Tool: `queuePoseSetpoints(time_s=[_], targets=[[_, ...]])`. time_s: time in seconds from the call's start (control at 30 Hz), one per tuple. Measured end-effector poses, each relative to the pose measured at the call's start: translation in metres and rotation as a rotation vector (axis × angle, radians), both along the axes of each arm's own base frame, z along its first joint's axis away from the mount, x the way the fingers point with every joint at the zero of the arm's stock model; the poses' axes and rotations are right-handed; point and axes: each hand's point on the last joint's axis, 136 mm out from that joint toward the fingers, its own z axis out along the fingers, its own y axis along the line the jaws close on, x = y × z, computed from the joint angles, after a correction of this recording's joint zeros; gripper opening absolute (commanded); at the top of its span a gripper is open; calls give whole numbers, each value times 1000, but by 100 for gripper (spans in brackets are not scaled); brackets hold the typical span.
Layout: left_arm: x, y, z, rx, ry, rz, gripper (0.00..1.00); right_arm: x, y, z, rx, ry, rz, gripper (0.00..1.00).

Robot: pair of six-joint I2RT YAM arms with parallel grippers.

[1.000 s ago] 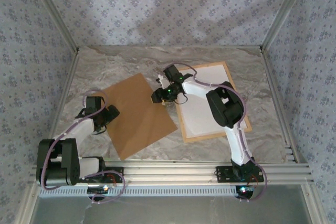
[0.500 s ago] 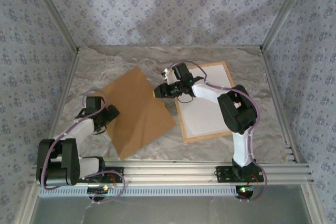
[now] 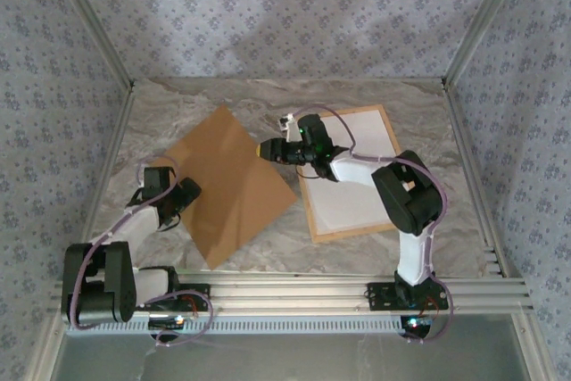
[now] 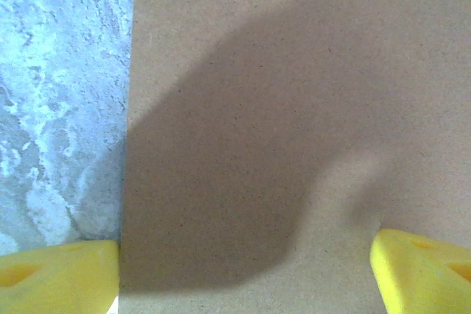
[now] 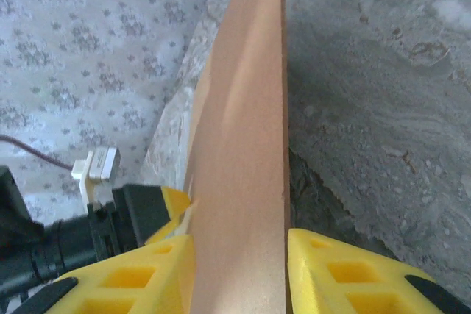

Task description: Put the photo into the frame

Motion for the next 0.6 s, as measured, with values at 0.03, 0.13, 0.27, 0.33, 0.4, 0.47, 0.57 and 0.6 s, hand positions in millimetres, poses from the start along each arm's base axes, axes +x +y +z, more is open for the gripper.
queuePoseSetpoints(time_s=[0.03,0.13,0.27,0.33,0.4,0.47,0.57,0.6], targets=[[0,0,0,-1,-2,2,90,1,1,1,10,-6,-20,38],[0,0,1,-8,-13,14,90,5,5,9,54,-32,-82,37],[1,1,2,-22,-23,40,90,9,12,22,124,-63,-151,36],[2,1,2,-25,-26,48,90,12,13,23,143,-69,-183,35],[2,2,2,-25,-29,52,90,13,13,21,150,-67,-215,35],[2,2,2,-25,-32,52,90,14,12,20,155,-65,-246,35],[1,2,2,-20,-33,43,90,11,16,19,160,-58,-280,35],[1,1,2,-17,-33,39,90,7,20,21,174,-46,-277,36]])
